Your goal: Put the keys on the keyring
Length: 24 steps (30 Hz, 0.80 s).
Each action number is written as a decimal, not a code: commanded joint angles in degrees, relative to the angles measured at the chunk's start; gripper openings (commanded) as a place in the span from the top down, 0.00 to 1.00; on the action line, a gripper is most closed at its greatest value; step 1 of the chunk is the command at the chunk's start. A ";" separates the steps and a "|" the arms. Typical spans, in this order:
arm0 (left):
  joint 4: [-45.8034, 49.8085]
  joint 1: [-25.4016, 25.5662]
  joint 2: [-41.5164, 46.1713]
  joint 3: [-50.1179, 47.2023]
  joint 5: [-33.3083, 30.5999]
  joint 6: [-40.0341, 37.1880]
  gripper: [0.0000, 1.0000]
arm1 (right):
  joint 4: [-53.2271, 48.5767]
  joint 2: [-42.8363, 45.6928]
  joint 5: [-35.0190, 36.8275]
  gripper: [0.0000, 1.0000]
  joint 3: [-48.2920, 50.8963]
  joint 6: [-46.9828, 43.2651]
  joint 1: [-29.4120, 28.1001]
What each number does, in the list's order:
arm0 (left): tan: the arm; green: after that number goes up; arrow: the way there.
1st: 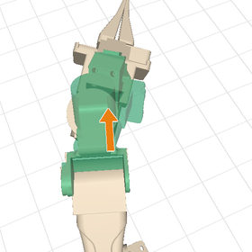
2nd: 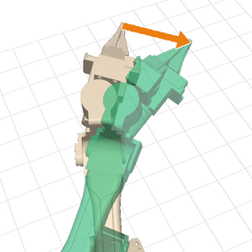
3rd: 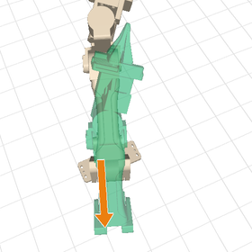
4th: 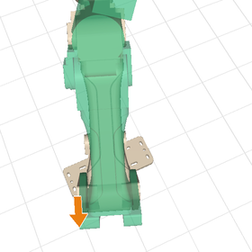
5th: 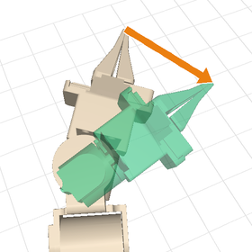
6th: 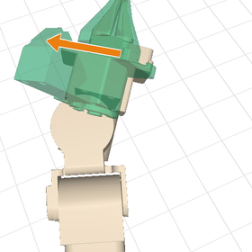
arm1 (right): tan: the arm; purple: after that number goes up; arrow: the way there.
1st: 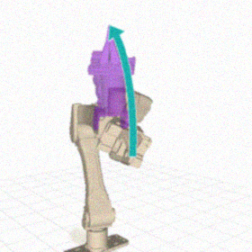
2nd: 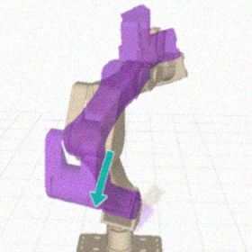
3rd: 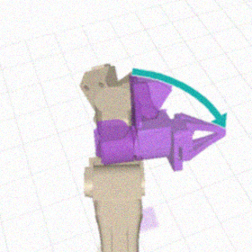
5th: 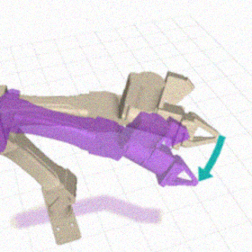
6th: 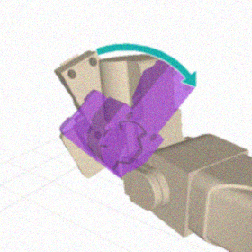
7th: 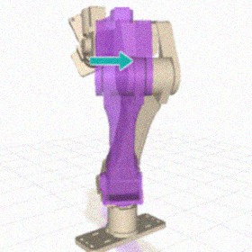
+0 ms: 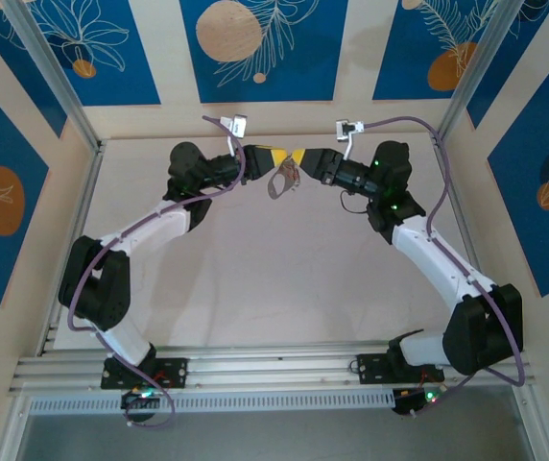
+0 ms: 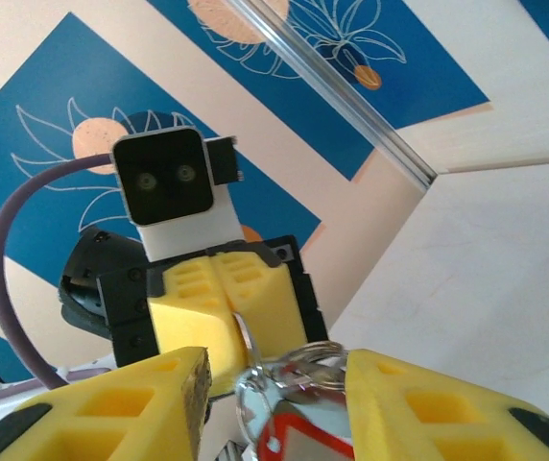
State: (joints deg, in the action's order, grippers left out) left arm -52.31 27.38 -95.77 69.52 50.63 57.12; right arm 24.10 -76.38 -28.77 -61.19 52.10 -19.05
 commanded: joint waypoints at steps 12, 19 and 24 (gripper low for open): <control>-3.58 0.56 1.12 -0.22 -0.91 0.41 1.00 | 3.15 -2.01 1.17 0.68 -2.18 0.87 -1.71; -3.49 0.56 1.03 -0.43 -0.71 0.43 1.00 | 3.66 -2.80 1.01 0.78 -2.27 1.07 -1.91; -3.34 0.64 1.04 -0.52 -0.46 0.38 1.00 | 4.34 -3.44 0.23 0.85 -2.77 1.33 -1.94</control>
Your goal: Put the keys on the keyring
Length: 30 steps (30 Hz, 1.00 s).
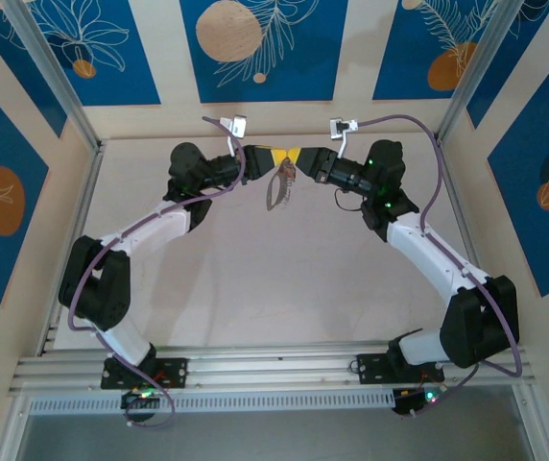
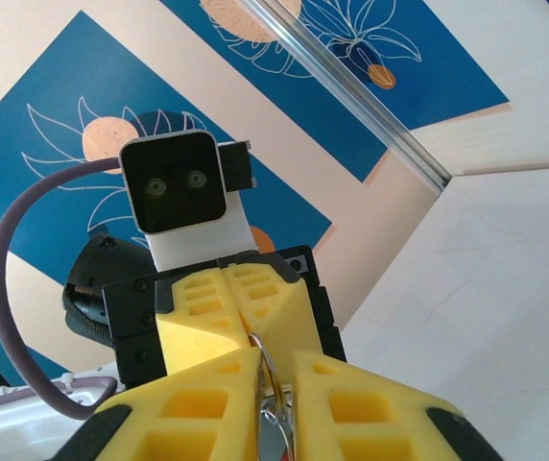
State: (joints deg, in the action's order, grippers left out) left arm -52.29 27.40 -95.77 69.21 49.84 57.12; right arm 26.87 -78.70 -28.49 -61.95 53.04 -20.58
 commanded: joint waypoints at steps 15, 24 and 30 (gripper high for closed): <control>0.30 0.39 1.65 0.48 0.75 -2.24 0.83 | 3.97 -3.22 -6.18 1.00 -2.51 2.14 2.93; 9.10 -2.72 2.10 3.54 4.40 -7.41 0.60 | -0.07 -5.58 -14.83 1.00 -5.87 -0.72 7.10; 16.80 -4.23 0.34 8.03 8.63 -11.55 0.56 | -7.80 -6.77 -19.77 1.00 -10.42 -6.86 7.82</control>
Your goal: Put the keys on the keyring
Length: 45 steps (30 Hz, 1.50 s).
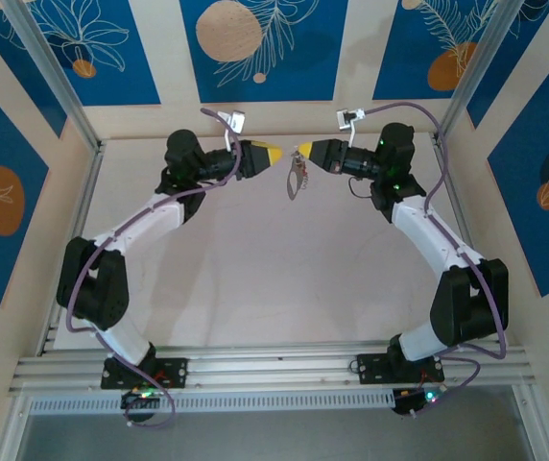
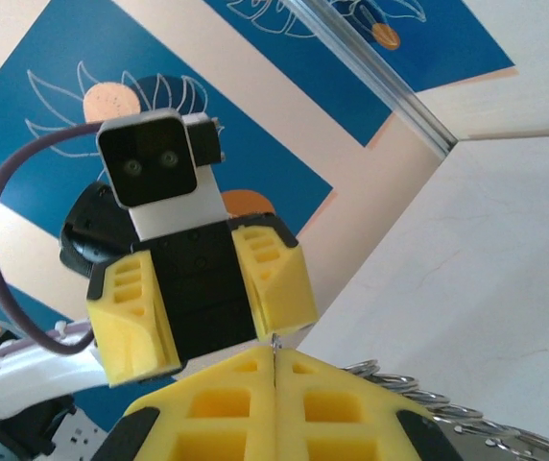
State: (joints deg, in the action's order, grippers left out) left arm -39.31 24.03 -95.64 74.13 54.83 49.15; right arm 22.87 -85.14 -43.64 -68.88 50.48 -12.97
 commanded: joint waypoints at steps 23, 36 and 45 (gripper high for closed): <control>14.67 -2.03 -7.44 13.49 11.79 -8.39 0.55 | -9.55 -5.59 -10.92 1.00 -9.14 -8.25 0.27; 8.73 -1.97 -8.67 13.06 12.58 -3.87 0.67 | -8.81 -6.76 -10.69 1.00 -9.67 -7.59 -0.51; 6.87 -1.95 -9.27 12.58 12.91 -2.49 0.69 | -8.75 -7.14 -10.28 1.00 -9.90 -7.51 -0.69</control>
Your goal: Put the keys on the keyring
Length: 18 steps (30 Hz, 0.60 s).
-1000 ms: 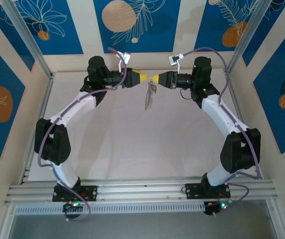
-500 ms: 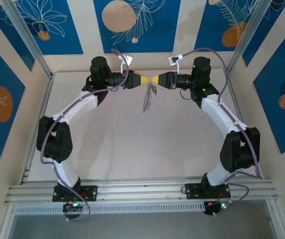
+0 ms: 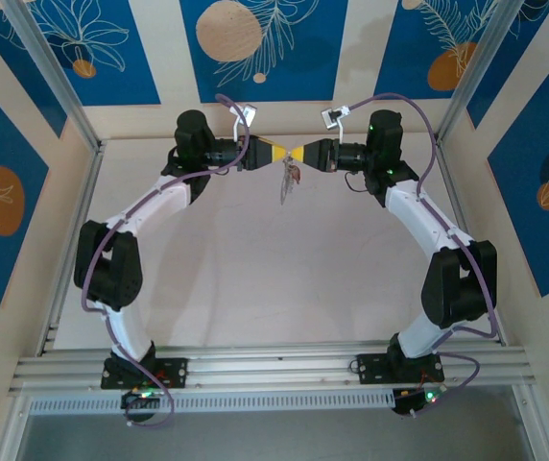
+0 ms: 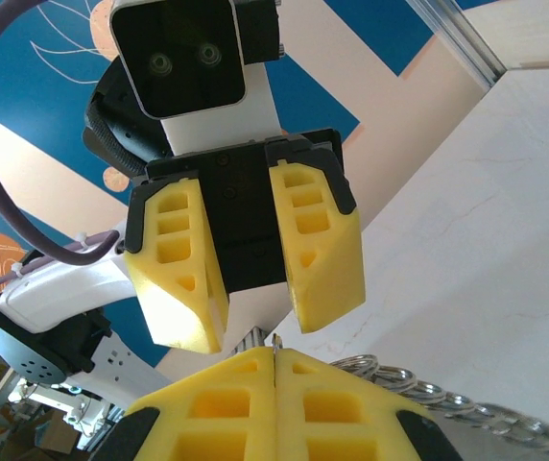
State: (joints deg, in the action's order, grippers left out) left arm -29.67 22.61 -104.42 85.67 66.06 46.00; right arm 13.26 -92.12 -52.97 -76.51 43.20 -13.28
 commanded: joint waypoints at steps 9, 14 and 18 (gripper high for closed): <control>-3.81 -0.45 -0.48 0.42 1.82 1.30 0.70 | 0.82 -0.34 -0.89 1.00 -2.49 -0.23 -0.77; -4.13 -0.15 -0.28 0.04 2.14 1.52 0.73 | 0.81 -0.26 -0.78 1.00 -2.61 -0.22 -0.89; -4.43 -0.09 -0.08 -0.41 2.23 1.55 0.78 | 0.81 -0.16 -0.67 1.00 -2.57 -0.16 -0.88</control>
State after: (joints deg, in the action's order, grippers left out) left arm -31.38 22.61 -104.47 85.65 66.50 47.51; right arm 13.28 -92.16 -52.95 -76.84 43.20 -13.91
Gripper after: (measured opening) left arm 0.234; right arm 0.063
